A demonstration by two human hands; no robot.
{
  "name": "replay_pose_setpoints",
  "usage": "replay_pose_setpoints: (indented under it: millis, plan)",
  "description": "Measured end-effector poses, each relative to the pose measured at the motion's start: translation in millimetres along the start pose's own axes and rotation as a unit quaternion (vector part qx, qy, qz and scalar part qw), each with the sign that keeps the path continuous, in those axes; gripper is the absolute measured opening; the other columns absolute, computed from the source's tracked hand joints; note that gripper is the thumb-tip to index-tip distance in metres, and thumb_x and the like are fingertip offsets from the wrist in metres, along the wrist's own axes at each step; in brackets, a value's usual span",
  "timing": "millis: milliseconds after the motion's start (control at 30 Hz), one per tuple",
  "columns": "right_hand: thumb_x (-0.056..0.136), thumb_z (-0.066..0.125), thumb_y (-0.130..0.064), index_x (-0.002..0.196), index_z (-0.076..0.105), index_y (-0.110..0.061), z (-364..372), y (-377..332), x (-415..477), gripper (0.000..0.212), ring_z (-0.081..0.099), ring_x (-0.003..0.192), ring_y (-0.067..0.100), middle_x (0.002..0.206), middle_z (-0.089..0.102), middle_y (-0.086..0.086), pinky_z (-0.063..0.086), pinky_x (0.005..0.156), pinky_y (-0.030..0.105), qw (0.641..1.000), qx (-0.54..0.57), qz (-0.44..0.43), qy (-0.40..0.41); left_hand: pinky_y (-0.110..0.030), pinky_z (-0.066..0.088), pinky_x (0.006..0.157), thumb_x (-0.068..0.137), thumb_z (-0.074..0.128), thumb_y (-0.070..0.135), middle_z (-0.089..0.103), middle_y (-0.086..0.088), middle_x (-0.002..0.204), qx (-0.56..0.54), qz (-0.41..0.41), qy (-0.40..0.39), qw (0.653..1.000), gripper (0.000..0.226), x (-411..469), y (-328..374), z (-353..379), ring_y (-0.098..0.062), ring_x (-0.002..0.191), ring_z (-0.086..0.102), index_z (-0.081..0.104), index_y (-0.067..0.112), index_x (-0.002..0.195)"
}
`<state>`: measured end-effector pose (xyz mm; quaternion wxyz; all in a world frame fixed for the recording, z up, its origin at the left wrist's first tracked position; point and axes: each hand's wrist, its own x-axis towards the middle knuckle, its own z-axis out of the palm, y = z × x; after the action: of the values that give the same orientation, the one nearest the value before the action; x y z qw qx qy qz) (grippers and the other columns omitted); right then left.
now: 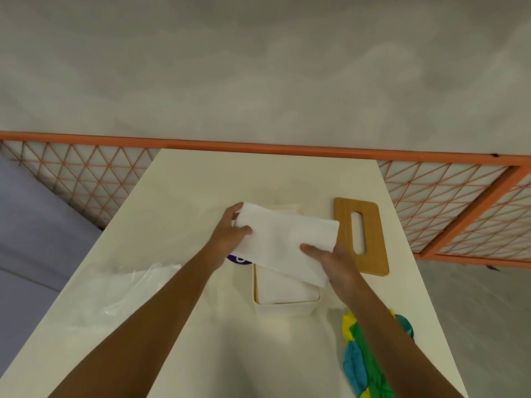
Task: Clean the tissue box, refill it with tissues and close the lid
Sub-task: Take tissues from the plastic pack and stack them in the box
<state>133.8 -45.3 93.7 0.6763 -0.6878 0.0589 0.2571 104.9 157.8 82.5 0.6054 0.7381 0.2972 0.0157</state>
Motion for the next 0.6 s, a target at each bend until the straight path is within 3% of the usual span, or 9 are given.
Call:
replay_pose_setpoints:
  millis: [133, 233, 333, 433, 500, 600]
  plan:
    - [0.079, 0.07, -0.008, 0.089, 0.057, -0.027, -3.9, 7.9, 1.0, 0.025, 0.06, 0.085, 0.012, 0.094, 0.064, -0.003, 0.05, 0.074, 0.029, 1.0, 0.017, 0.013, -0.02, -0.028, 0.039, 0.089, 0.089, 0.044, -0.001, 0.045, -0.002, 0.135, 0.111, 0.043, -0.044, 0.992, 0.059, 7.4, 11.9, 12.6, -0.02, 0.111, 0.045, 0.034, 0.029, 0.14]
    - [0.08, 0.068, -0.008, 0.093, 0.059, -0.026, -13.0, 8.7, 4.9, 0.023, 0.061, 0.089, 0.015, 0.097, 0.066, -0.002, 0.051, 0.081, 0.034, 0.999, 0.043, 0.017, -0.015, -0.031, 0.042, 0.09, 0.091, 0.038, -0.002, 0.048, -0.005, 0.133, 0.173, 0.086, -0.046, 0.98, 0.056, 15.9, 21.9, 15.3, -0.025, 0.115, 0.048, 0.037, 0.027, 0.139]
    - [0.083, 0.063, -0.005, 0.092, 0.062, -0.018, -23.6, 4.5, 6.6, 0.016, 0.061, 0.083, 0.017, 0.093, 0.065, 0.005, 0.052, 0.072, 0.031, 0.997, 0.069, 0.033, -0.011, -0.025, 0.041, 0.082, 0.092, 0.034, -0.003, 0.051, -0.006, 0.131, 0.219, 0.126, -0.06, 0.966, 0.052, 28.6, 33.8, 14.6, -0.022, 0.109, 0.05, 0.043, 0.024, 0.136]
    - [0.083, 0.059, 0.003, 0.097, 0.062, -0.011, -27.6, 4.8, 4.1, 0.021, 0.063, 0.07, 0.018, 0.08, 0.067, 0.009, 0.052, 0.061, 0.025, 0.996, 0.021, 0.056, -0.059, -0.021, 0.042, 0.076, 0.093, 0.032, -0.004, 0.053, -0.006, 0.13, 0.26, 0.151, -0.079, 0.95, 0.051, 42.5, 42.0, 17.8, -0.02, 0.103, 0.051, 0.05, 0.025, 0.13]
    - [0.083, 0.06, 0.001, 0.104, 0.06, -0.009, -23.7, 7.0, 2.5, 0.023, 0.065, 0.072, 0.022, 0.083, 0.069, 0.013, 0.054, 0.06, 0.025, 0.994, -0.028, 0.07, -0.081, -0.016, 0.043, 0.066, 0.093, 0.032, -0.004, 0.053, -0.007, 0.127, 0.284, 0.159, -0.088, 0.942, 0.051, 51.6, 43.3, 24.2, -0.017, 0.097, 0.05, 0.052, 0.026, 0.129]
    - [0.089, 0.057, -0.015, 0.105, 0.064, -0.004, -14.5, 15.4, 9.5, 0.02, 0.063, 0.076, 0.021, 0.089, 0.067, 0.014, 0.053, 0.068, 0.028, 0.995, -0.077, 0.058, -0.033, -0.009, 0.039, 0.063, 0.092, 0.032, -0.006, 0.052, -0.005, 0.129, 0.313, 0.17, -0.099, 0.929, 0.053, 64.1, 39.4, 34.7, -0.017, 0.097, 0.051, 0.052, 0.025, 0.13]
